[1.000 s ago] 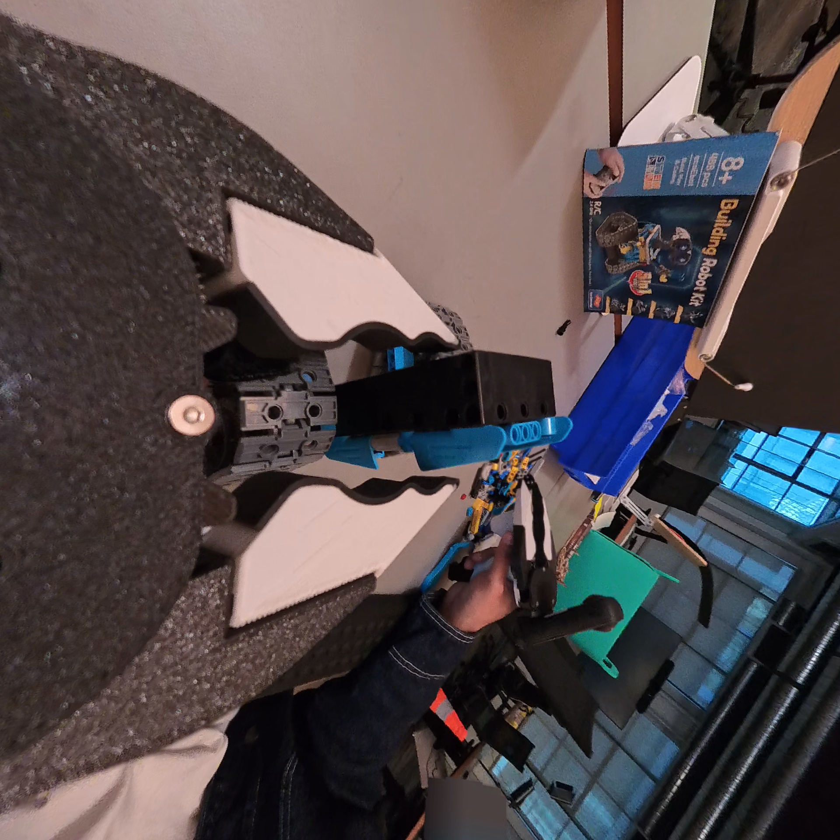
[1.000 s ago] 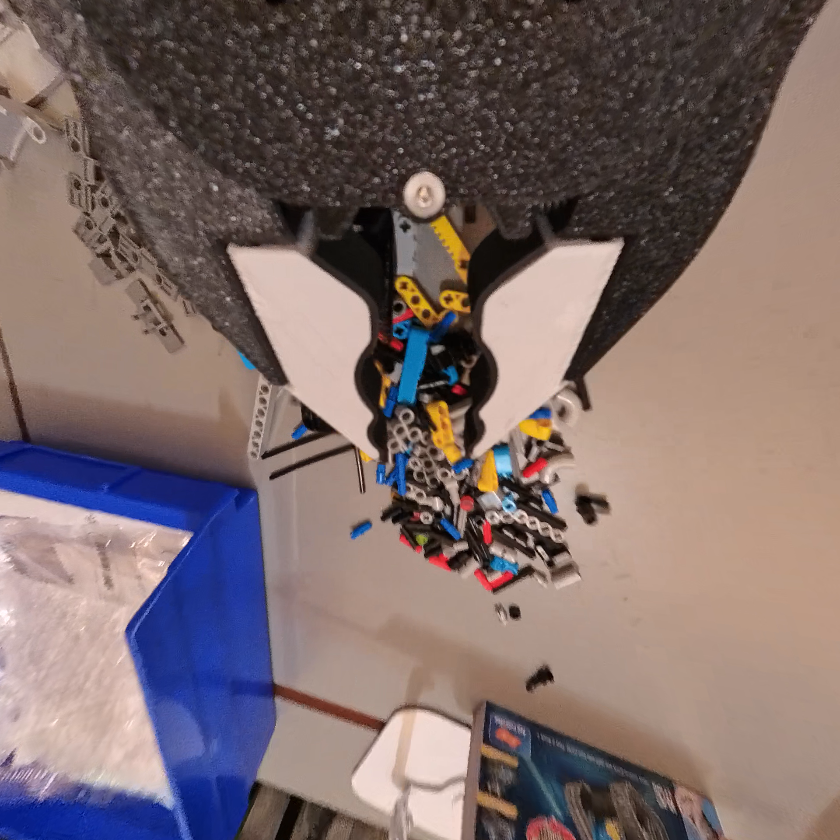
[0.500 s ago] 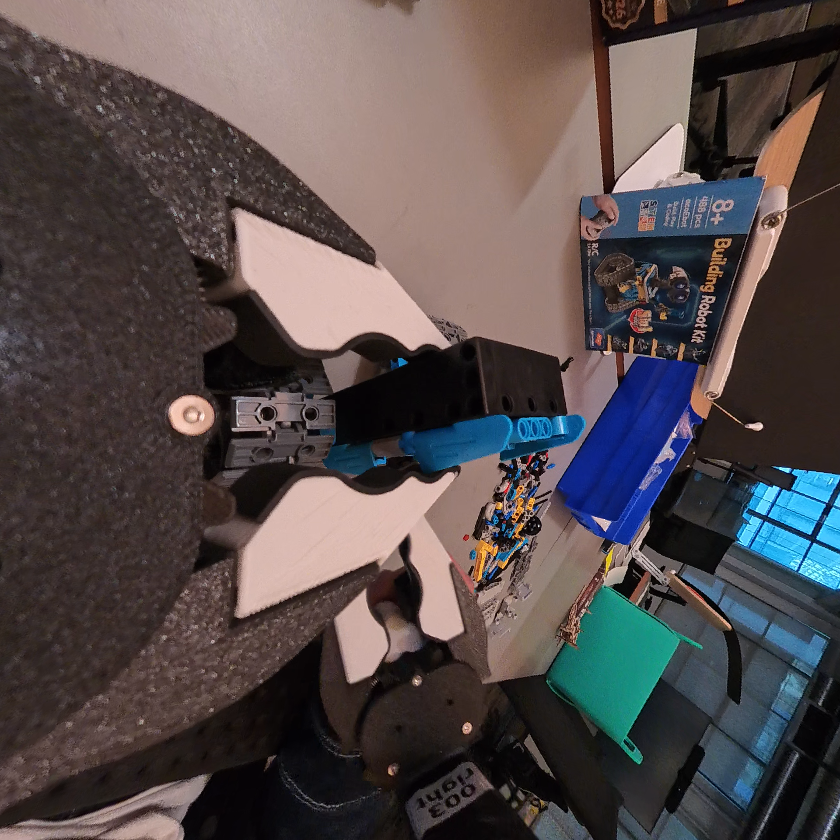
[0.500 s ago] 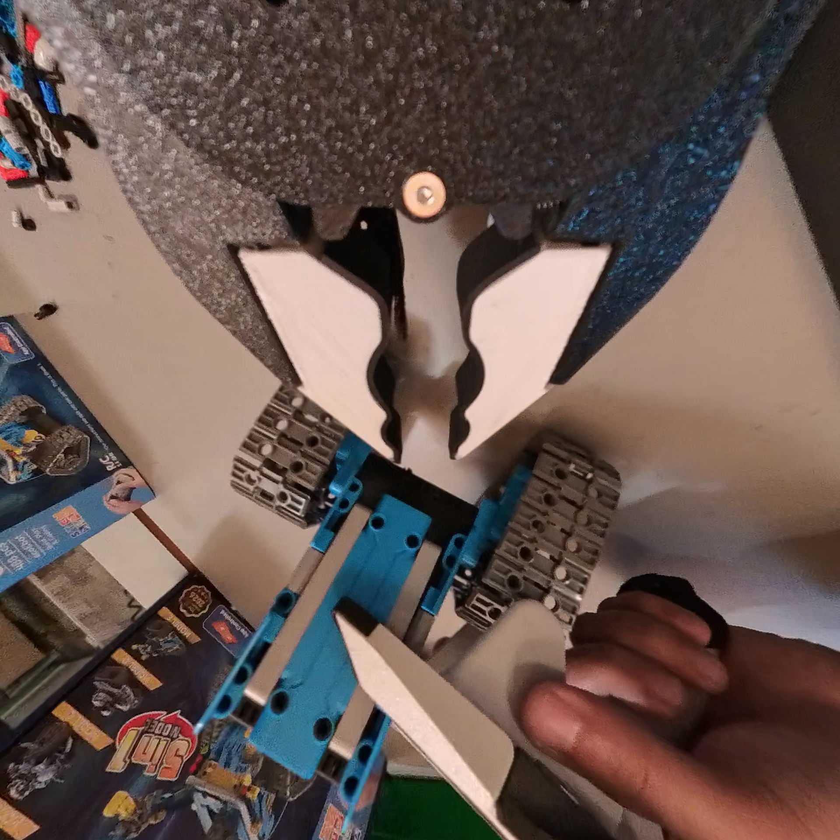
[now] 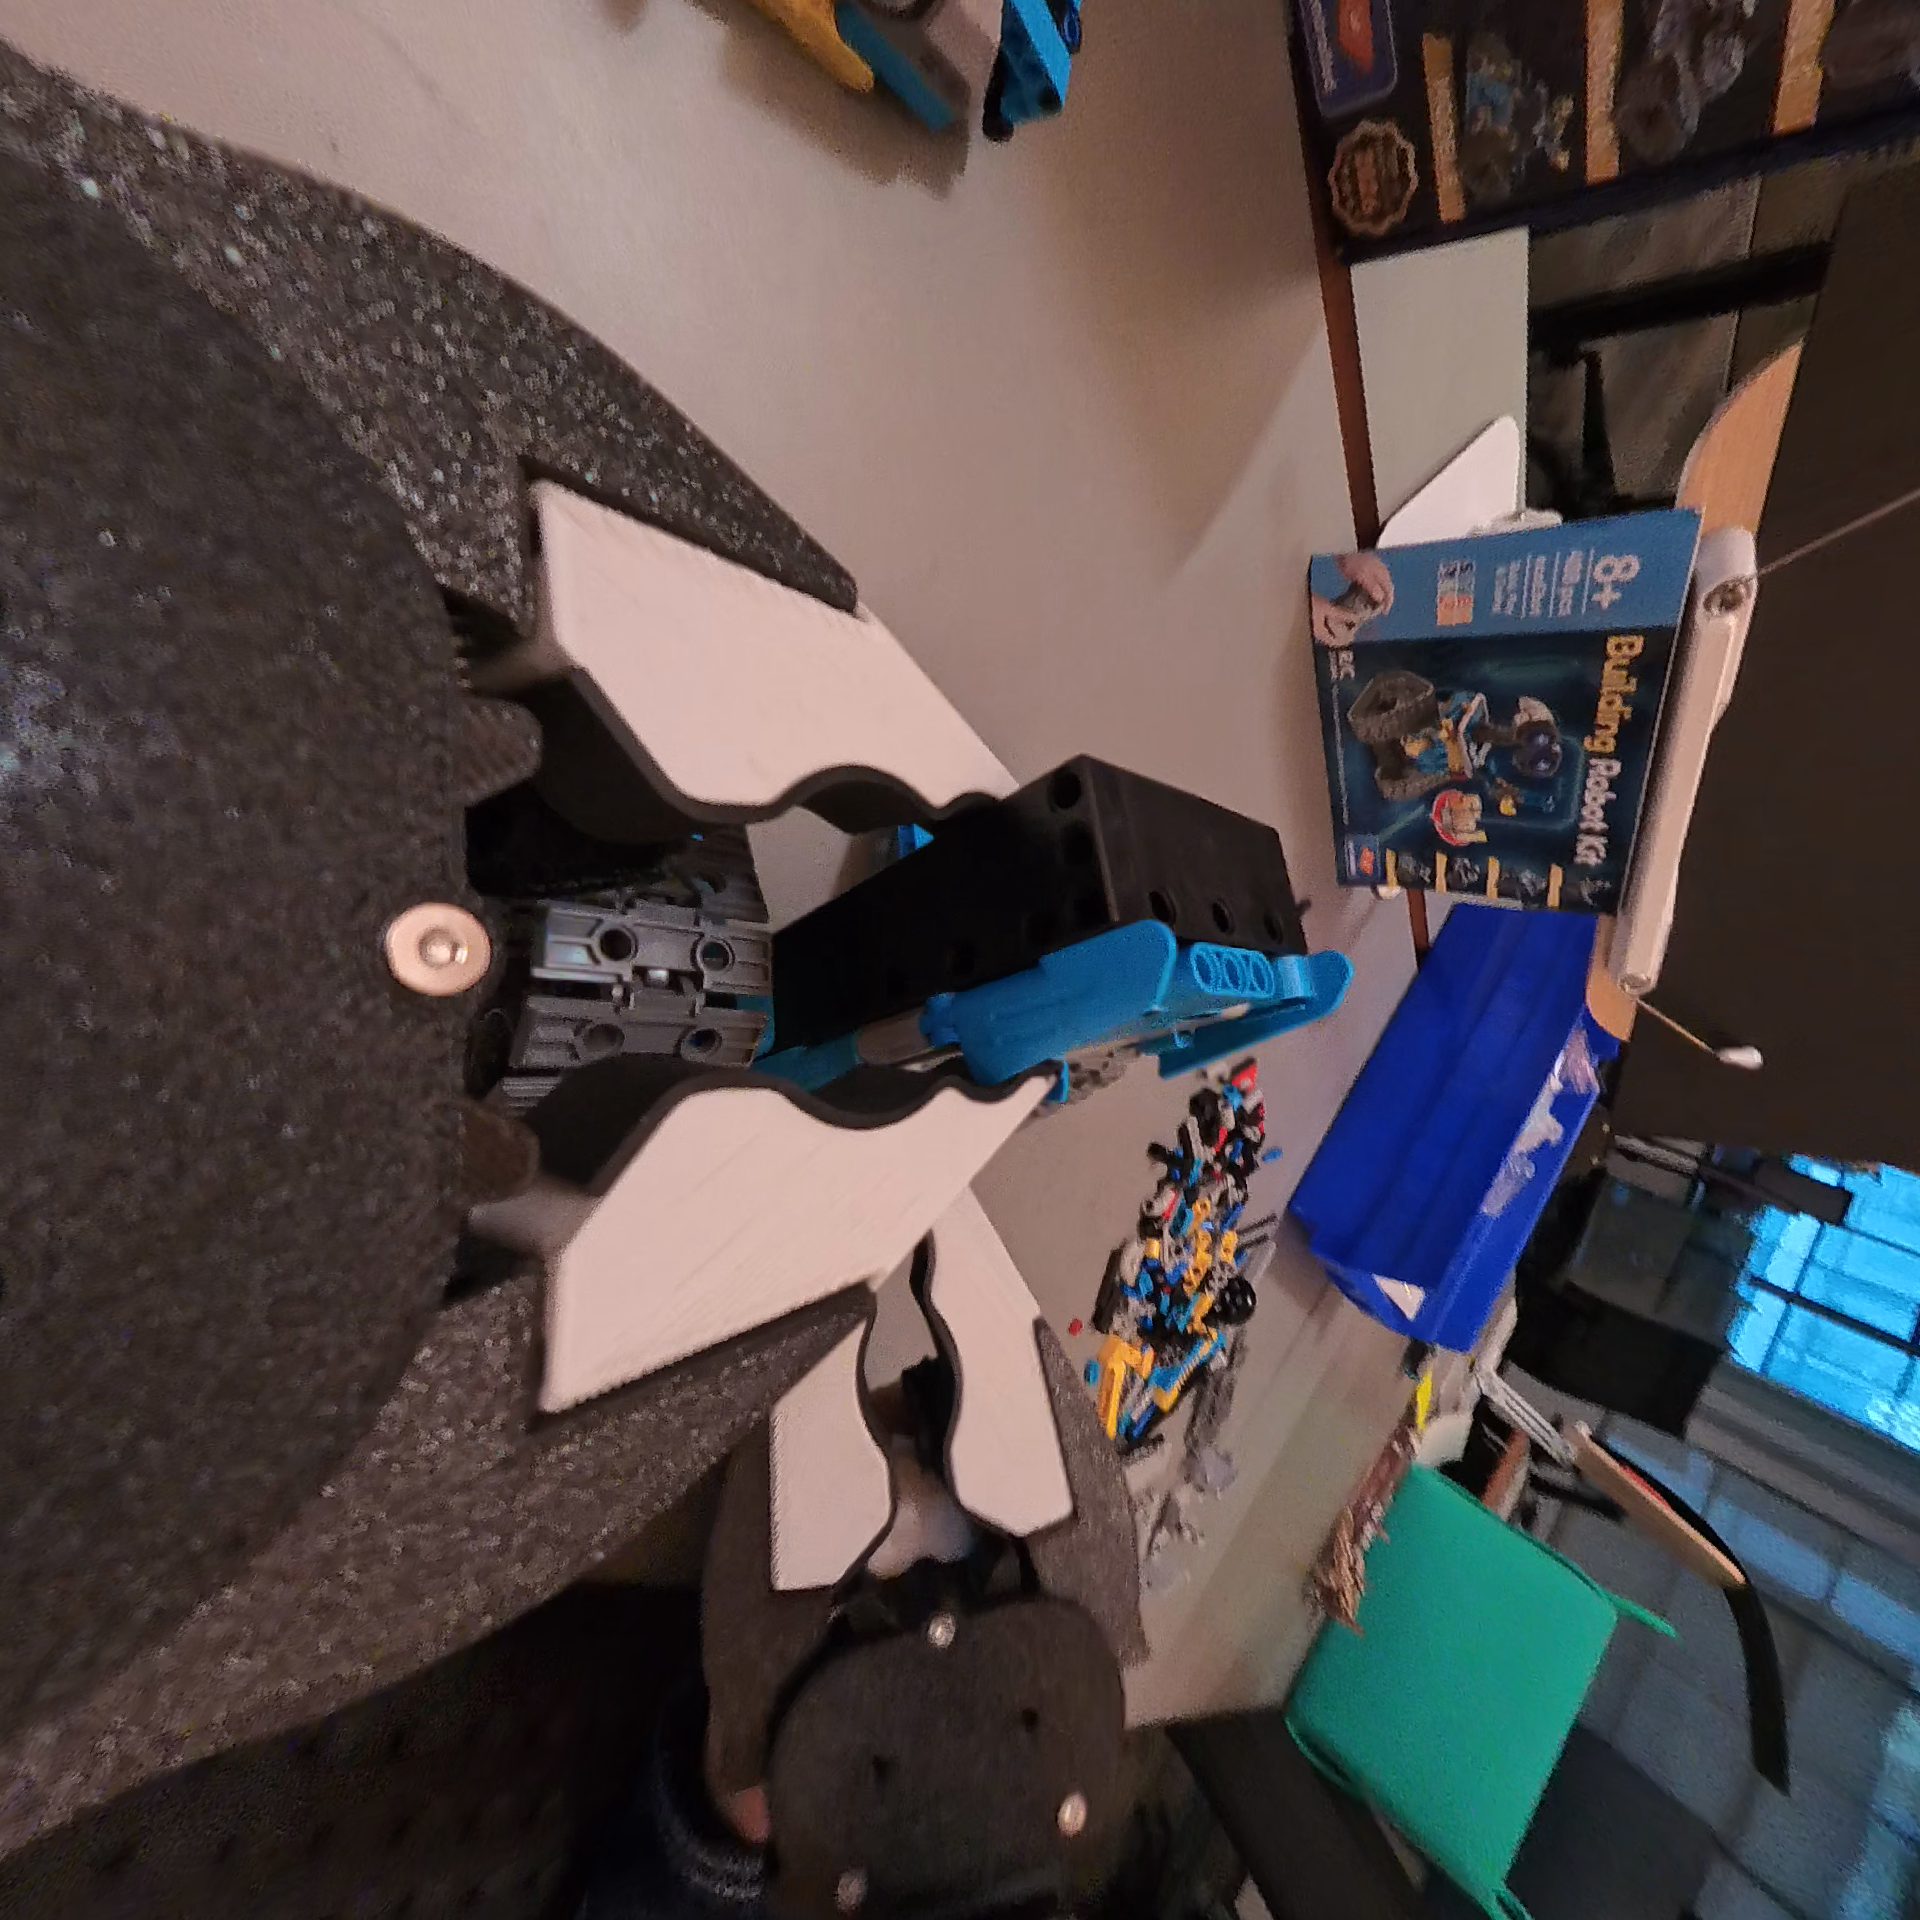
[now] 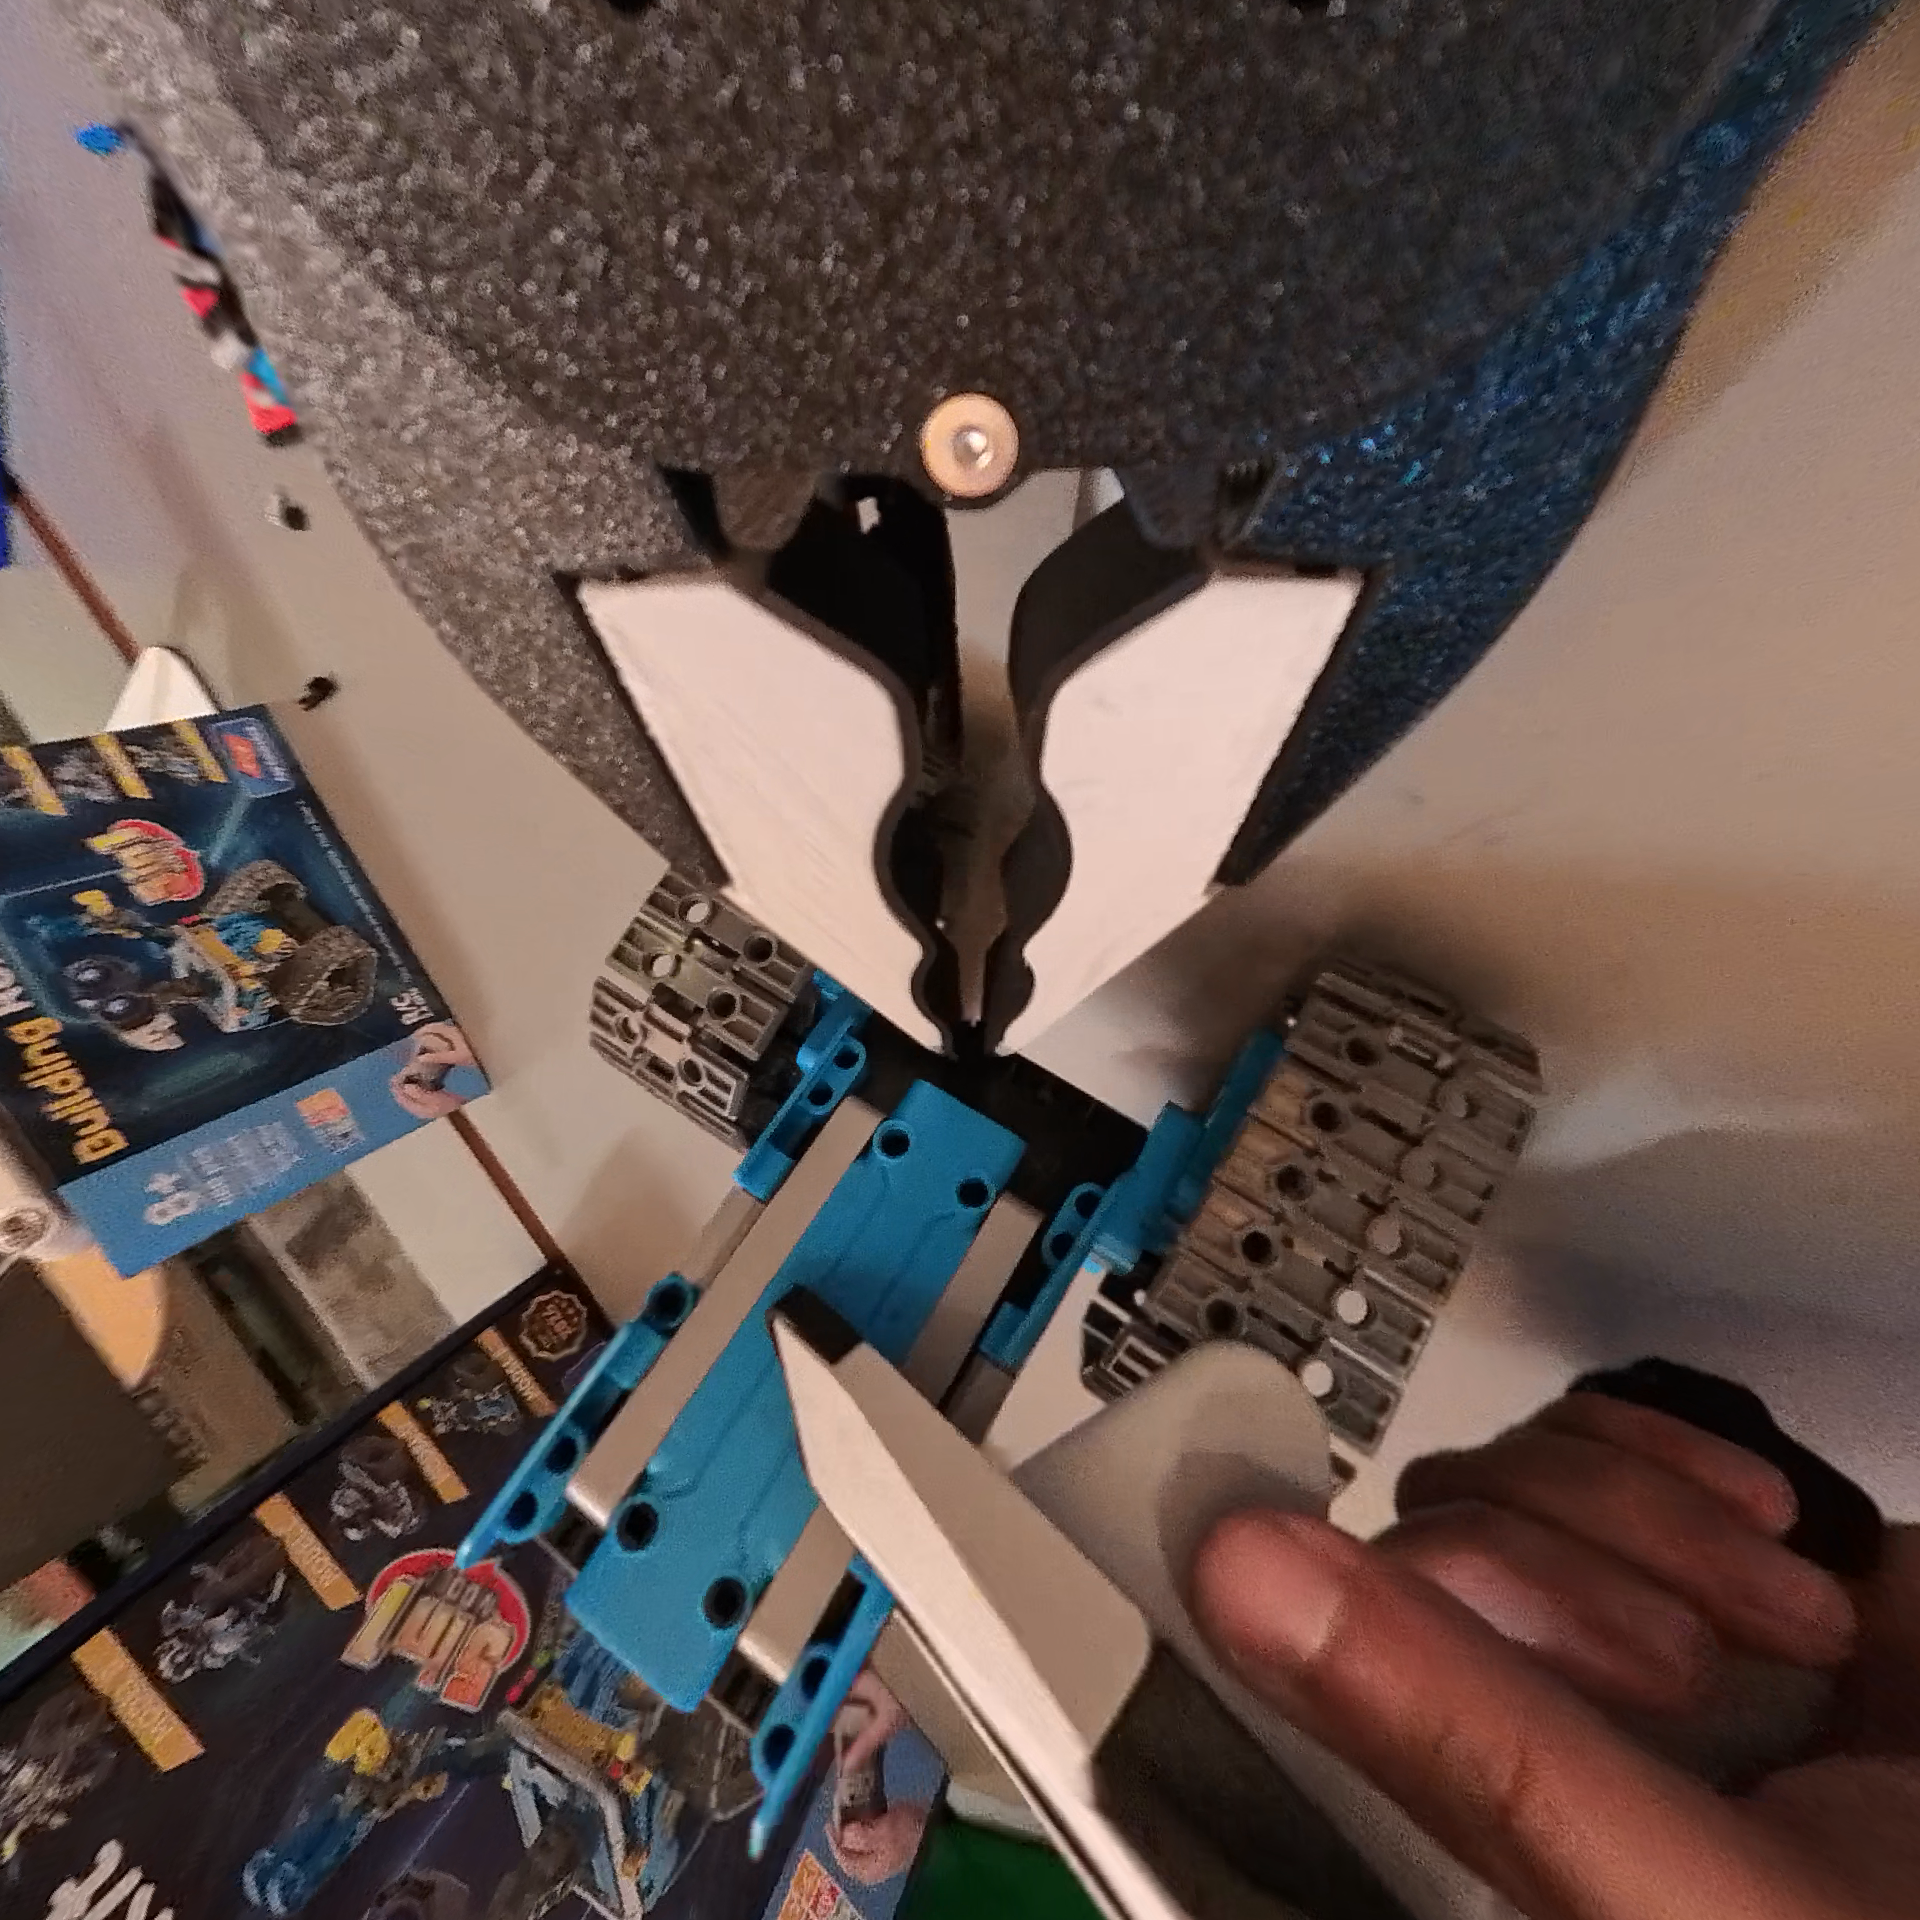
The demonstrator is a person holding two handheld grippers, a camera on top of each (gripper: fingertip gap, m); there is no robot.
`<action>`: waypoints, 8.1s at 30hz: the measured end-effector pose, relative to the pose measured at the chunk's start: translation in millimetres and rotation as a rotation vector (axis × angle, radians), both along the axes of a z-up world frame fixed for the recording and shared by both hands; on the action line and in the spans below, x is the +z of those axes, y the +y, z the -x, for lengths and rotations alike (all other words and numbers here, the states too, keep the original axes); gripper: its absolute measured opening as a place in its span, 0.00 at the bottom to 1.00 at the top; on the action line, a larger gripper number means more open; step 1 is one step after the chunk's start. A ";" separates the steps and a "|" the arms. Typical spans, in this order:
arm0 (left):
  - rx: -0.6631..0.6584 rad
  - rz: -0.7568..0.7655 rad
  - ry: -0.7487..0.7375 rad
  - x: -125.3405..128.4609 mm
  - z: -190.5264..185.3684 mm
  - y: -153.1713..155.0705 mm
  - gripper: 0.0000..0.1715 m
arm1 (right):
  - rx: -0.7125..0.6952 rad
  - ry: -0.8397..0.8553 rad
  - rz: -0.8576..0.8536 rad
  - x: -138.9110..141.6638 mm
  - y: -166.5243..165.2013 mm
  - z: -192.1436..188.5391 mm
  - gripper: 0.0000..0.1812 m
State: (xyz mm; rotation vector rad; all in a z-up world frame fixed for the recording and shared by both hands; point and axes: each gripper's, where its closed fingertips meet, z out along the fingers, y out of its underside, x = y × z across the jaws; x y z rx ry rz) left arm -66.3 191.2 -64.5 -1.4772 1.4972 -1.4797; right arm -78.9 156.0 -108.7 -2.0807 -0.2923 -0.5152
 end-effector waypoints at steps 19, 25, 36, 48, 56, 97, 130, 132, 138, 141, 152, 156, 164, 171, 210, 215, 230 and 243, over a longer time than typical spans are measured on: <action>-0.123 0.046 -0.022 3.0 7.9 -1.6 0.24 | -0.637 0.388 -0.043 -14.9 -250.7 -232.1 0.02; -0.367 0.077 -0.029 4.5 23.8 -46.9 0.25 | -0.682 0.402 -0.070 -10.8 -269.8 -248.7 0.10; -0.539 0.143 -0.015 6.3 45.3 -65.4 0.25 | -0.017 0.563 -0.247 82.4 -132.4 -84.3 0.20; -0.455 0.086 -0.039 5.6 41.9 -75.6 0.25 | 0.354 0.879 -0.247 63.2 -52.8 15.0 0.24; -0.208 -0.009 -0.050 3.3 13.6 -81.9 0.25 | 0.275 0.866 -0.397 84.7 -61.4 -17.0 0.17; 0.195 -0.060 -0.012 -3.2 2.4 -31.0 0.29 | 0.026 0.432 0.194 -42.9 -123.1 -54.6 0.13; 0.370 -0.137 -0.002 -1.3 9.8 3.6 0.25 | -0.762 0.445 0.032 -25.4 -260.1 -242.9 0.12; 0.417 -0.116 0.002 -2.0 12.2 13.5 0.24 | -0.753 0.461 -0.003 -17.6 -259.7 -242.8 0.13; 0.334 -0.120 0.016 -6.0 17.0 -15.9 0.36 | -0.579 0.493 -0.135 25.2 -216.5 -201.7 0.13; 0.232 -0.146 0.019 -12.1 30.3 -41.6 0.36 | -0.337 0.526 -0.168 45.7 -164.7 -138.0 0.14; 0.040 -0.141 -0.209 26.4 61.1 -71.0 0.25 | 0.222 0.418 -0.111 60.9 -80.7 13.5 0.15; 0.041 -0.080 -0.286 51.9 54.8 -48.3 0.37 | 0.415 0.430 -0.044 83.6 -81.2 24.0 0.10; -0.250 0.000 -0.119 23.0 25.6 -59.9 0.44 | 0.730 0.464 -0.011 94.8 -53.6 31.7 0.09; -0.276 -0.060 -0.162 22.7 21.4 -58.9 0.37 | 0.720 0.429 -0.009 79.0 -40.3 20.7 0.00; -0.109 -0.118 -0.286 46.9 40.5 -51.3 0.24 | 0.424 0.490 -0.091 71.2 -39.0 -27.5 0.33; -0.280 -0.379 -0.229 39.0 36.2 -69.8 0.22 | 0.462 0.555 0.005 52.4 -42.4 -13.4 0.44; -0.381 -0.724 -0.148 39.3 34.5 -70.6 0.03 | 0.394 0.552 0.046 37.4 -33.4 -6.4 0.31; -0.324 -0.611 -0.161 42.8 36.1 -72.5 0.03 | 0.418 0.418 -0.045 59.2 -56.3 -4.1 0.28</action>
